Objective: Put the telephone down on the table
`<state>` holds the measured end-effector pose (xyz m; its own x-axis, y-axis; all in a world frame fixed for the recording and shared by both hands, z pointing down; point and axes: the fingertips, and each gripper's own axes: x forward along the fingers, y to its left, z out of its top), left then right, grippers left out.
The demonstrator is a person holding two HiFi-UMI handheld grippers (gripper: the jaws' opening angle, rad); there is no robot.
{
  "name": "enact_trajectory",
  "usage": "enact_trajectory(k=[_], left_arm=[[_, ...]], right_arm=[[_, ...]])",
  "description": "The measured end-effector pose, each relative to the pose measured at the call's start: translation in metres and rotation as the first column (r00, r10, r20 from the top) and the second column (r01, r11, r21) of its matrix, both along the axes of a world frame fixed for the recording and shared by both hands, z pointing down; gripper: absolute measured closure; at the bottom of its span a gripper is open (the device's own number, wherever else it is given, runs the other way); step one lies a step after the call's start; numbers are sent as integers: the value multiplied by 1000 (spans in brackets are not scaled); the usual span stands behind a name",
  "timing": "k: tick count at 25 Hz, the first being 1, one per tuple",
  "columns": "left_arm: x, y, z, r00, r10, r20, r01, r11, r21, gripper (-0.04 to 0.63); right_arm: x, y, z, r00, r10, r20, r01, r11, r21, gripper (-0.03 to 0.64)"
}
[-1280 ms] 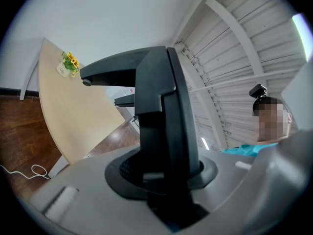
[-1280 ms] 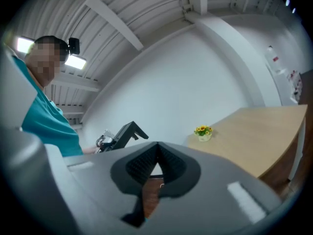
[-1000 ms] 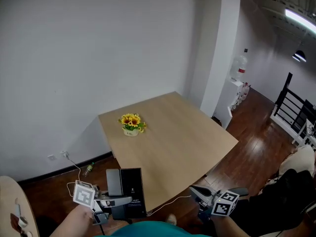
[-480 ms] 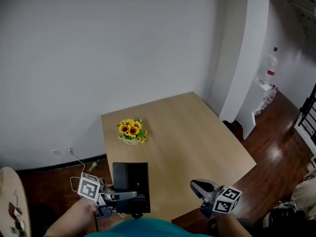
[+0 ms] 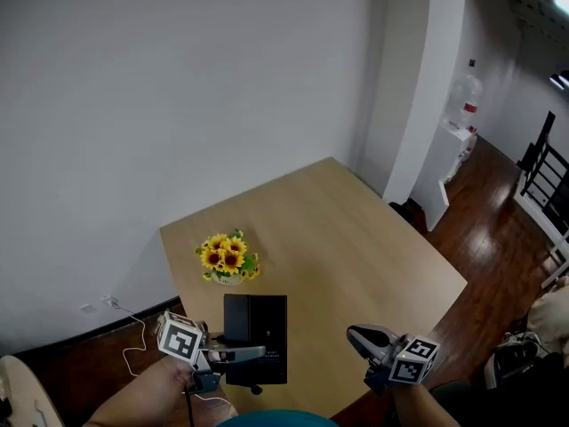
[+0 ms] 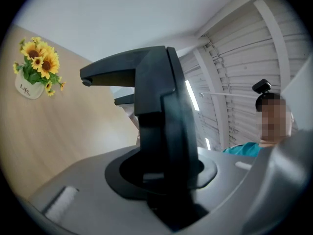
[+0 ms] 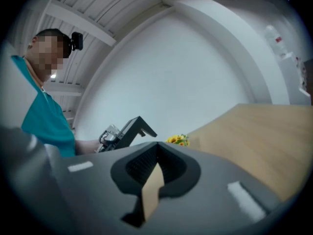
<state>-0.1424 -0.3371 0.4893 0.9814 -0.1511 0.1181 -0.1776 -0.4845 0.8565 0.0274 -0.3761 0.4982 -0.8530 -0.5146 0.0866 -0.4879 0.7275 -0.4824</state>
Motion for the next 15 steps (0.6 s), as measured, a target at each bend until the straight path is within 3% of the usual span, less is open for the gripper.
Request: enact_trajectory(k=[5,15], left_arm=[[8,-57,24,996,85,-5,-85,996,-14,419],[79,-222,78,995,91,31,-91,996,-14,419]], right_arm=[[-2,-11,14,998,70,0,-69,996,-62,615],[33,-57,59,998,60,-3,-60,994,-96,615]])
